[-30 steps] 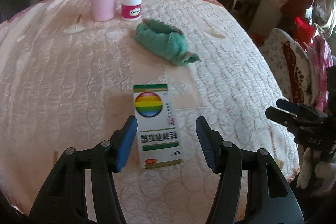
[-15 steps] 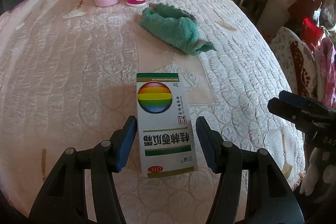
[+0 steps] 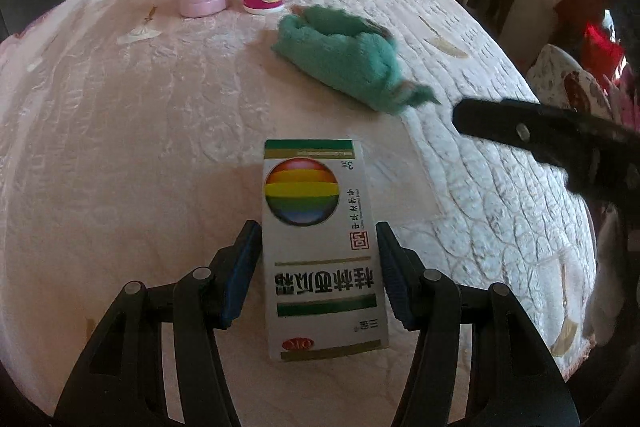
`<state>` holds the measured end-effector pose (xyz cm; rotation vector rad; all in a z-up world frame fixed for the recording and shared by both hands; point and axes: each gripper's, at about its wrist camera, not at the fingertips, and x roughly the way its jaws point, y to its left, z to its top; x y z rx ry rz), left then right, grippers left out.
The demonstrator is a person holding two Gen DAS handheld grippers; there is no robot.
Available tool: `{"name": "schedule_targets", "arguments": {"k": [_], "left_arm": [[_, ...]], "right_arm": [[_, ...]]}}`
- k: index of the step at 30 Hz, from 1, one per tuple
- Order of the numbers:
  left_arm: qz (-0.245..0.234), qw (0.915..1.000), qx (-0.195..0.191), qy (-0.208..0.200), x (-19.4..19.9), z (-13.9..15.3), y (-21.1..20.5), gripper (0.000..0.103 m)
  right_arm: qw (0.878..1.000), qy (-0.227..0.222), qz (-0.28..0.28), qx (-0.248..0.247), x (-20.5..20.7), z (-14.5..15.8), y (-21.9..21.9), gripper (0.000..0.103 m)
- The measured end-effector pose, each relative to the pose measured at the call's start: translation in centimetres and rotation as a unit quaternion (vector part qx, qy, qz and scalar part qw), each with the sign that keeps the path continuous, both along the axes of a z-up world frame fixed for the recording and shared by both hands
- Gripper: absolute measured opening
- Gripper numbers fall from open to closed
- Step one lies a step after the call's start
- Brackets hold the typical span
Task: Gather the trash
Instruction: 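Grasp the rainbow-printed medicine box with the left tool while the right tool grasps the green towel, then carry the rainbow box and green towel with both tools over the bucket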
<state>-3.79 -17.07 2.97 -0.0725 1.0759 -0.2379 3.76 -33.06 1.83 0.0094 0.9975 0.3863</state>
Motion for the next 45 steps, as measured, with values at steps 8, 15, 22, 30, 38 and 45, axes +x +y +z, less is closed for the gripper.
{"name": "schedule_targets", "arguments": {"k": [8, 15, 22, 30, 38, 45], "left_arm": [[0.021, 0.9995, -0.021, 0.009, 1.6, 0.1, 3.2, 0.052], [0.022, 0.9993, -0.029, 0.006, 2.6, 0.0, 3.5, 0.052], [0.01, 0.9994, -0.029, -0.014, 1.4, 0.8, 2.3, 0.052], [-0.032, 0.9986, -0.032, -0.028, -1.0, 2.6, -2.5, 0.052], [-0.089, 0.9946, -0.031, -0.044, -3.3, 4.3, -9.4, 0.052], [-0.148, 0.9868, -0.035, -0.055, -5.1, 6.1, -16.6, 0.052]], "right_arm": [[0.999, -0.007, 0.028, -0.026, 6.2, -0.7, 4.5, 0.076], [0.998, 0.017, 0.032, -0.048, 8.3, -3.7, 6.2, 0.06], [0.999, -0.014, 0.021, -0.03, 3.7, -1.7, 3.1, 0.054], [0.999, -0.025, -0.031, -0.024, -3.0, 0.6, -3.9, 0.054], [0.995, -0.029, -0.086, -0.039, -9.5, 2.4, -11.7, 0.054], [0.987, -0.031, -0.149, -0.046, -14.2, 3.3, -18.9, 0.055]]}}
